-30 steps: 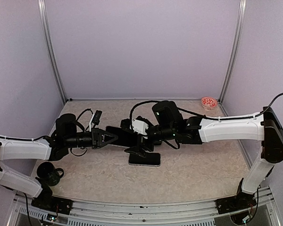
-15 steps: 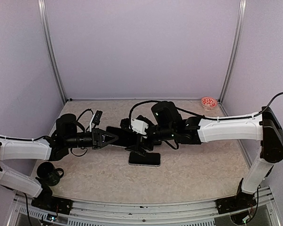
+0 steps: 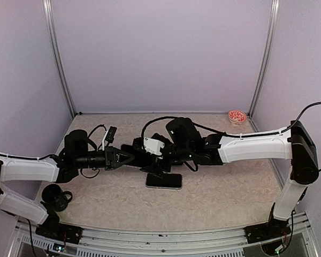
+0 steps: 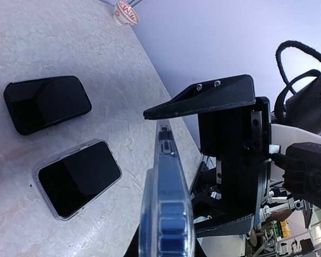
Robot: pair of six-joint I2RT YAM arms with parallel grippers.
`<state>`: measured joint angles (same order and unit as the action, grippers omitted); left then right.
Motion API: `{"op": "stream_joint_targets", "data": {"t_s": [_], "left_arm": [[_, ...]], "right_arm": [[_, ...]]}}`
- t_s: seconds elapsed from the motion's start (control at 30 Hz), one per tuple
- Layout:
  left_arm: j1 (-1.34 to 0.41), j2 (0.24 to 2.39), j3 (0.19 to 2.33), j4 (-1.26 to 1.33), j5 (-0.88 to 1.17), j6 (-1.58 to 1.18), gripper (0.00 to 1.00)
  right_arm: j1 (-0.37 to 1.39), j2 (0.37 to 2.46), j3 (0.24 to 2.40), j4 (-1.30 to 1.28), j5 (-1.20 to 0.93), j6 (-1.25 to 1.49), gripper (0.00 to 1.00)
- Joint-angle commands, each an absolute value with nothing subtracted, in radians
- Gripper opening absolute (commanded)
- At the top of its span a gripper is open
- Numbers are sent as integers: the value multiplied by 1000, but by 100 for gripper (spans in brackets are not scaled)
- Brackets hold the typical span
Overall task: Put the phone into the phone case
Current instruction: Pass from the left arm to the right
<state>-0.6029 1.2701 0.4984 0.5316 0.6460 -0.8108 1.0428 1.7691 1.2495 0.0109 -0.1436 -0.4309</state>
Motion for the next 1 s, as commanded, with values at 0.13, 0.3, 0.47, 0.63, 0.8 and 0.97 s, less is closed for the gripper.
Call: {"op": "stream_joint_targets", "data": {"t_s": [0.13,0.3,0.47,0.63,0.8,0.97], "left_arm": [[-611,1286,540,614,642,-817,0],[-611,1291,541,615,641,-818,0],[-611,1297,543,609,635,-816,0],[-611,1310,545,608,634,-817,0],[-611,1315,548,609,629,-819,1],[-611,1318,547,608,628,-818,22]], "right_arm": [[1064,1803,1308,-37,-90,-460,89],[1066,1820,1321,-53,-75,-465,86],[1070,1831,1339,-67,-58,-473,82],[1075,1840,1344,-74,-50,-490,79],[1080,1854,1354,-88,-41,-497,75],[1080,1852,1352,-76,-11,-495,73]]}}
